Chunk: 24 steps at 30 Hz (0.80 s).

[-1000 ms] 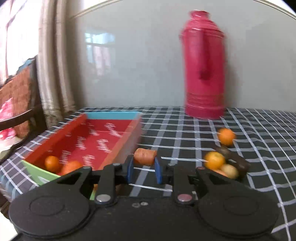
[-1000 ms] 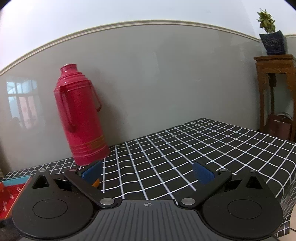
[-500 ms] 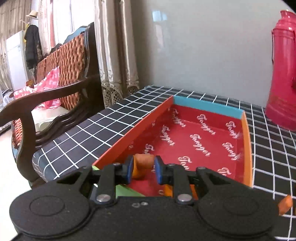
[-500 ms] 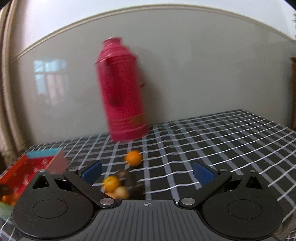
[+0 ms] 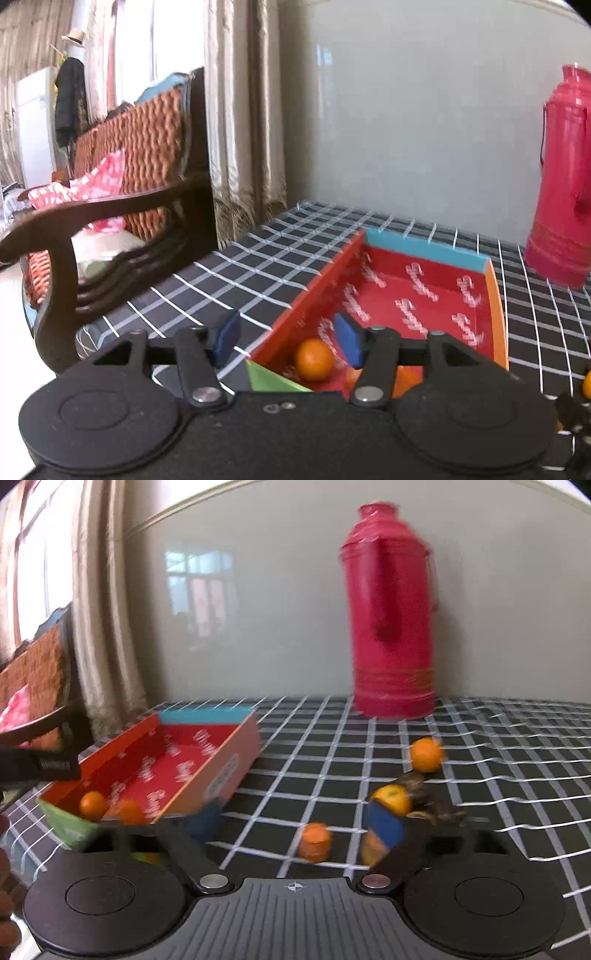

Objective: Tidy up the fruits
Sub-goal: 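Grasp the carrot piece with the right gripper and drop it into the box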

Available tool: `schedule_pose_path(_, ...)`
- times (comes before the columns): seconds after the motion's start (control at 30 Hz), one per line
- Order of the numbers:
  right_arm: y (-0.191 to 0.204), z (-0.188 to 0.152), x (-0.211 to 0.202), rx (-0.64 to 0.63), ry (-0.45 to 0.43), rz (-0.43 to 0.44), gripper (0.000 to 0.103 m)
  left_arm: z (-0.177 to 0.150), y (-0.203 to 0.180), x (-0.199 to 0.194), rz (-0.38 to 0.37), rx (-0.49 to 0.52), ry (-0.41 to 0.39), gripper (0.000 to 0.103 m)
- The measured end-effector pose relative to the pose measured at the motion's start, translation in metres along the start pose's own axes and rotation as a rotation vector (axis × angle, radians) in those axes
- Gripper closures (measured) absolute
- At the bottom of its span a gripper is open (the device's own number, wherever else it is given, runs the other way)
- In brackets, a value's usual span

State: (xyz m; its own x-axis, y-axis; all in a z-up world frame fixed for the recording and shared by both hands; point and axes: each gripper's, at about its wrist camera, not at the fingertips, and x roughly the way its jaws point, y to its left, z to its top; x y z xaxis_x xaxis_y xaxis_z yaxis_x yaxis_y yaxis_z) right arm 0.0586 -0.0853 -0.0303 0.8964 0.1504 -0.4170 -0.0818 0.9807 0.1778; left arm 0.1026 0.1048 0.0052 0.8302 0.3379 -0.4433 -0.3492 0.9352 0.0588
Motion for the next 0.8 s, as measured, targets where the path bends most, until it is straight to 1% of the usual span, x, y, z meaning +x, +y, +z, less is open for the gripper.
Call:
schedule_pose_path(0.03, 0.002, 0.000, 0.005, 0.009, 0.021, 0.006, 0.044, 0.001, 0.004, -0.003, -0.002, -0.003, -0.021, 0.048)
schedule_pose_path(0.07, 0.002, -0.001, 0.010, 0.015, 0.031, -0.004, 0.044, 0.002, 0.006, -0.006, 0.003, -0.004, -0.040, 0.042)
schedule_pose_path(0.2, 0.005, -0.003, 0.021, -0.004, 0.037, -0.071, 0.044, 0.005, 0.014, -0.013, 0.031, 0.009, -0.102, 0.040)
schedule_pose_path(0.3, 0.003, -0.006, 0.032, 0.002, 0.074, -0.087, 0.044, 0.008, 0.024, -0.011, 0.054, 0.003, -0.121, 0.036)
schedule_pose_path(0.37, -0.001, -0.008, 0.038, 0.022, 0.102, -0.093, 0.058, 0.010, 0.031, -0.009, 0.065, -0.012, -0.121, 0.036)
schedule_pose_path(0.4, -0.003, -0.009, 0.041, 0.036, 0.118, -0.084, 0.073, 0.011, 0.035, -0.008, 0.070, -0.019, -0.117, 0.035)
schedule_pose_path(0.43, -0.006, -0.009, 0.042, 0.055, 0.129, -0.070, 0.080, 0.012, 0.039, -0.007, 0.074, -0.027, -0.113, 0.034)
schedule_pose_path(0.47, -0.008, -0.010, 0.043, 0.072, 0.130, -0.063, 0.080, 0.013, 0.042, -0.005, 0.079, -0.036, -0.107, 0.033)
schedule_pose_path(0.6, -0.005, -0.010, 0.044, 0.060, 0.120, -0.075, 0.080, 0.016, 0.056, 0.001, 0.101, -0.069, -0.082, 0.033)
schedule_pose_path(0.67, -0.004, -0.009, 0.043, 0.074, 0.111, -0.069, 0.080, 0.016, 0.063, 0.003, 0.108, -0.088, -0.069, 0.033)
schedule_pose_path(0.73, -0.003, -0.006, 0.036, 0.083, 0.075, -0.051, 0.080, 0.015, 0.068, 0.004, 0.115, -0.104, -0.056, 0.033)
schedule_pose_path(0.8, 0.001, -0.001, 0.028, 0.089, 0.025, -0.002, 0.080, 0.014, 0.074, 0.007, 0.124, -0.121, -0.037, 0.030)
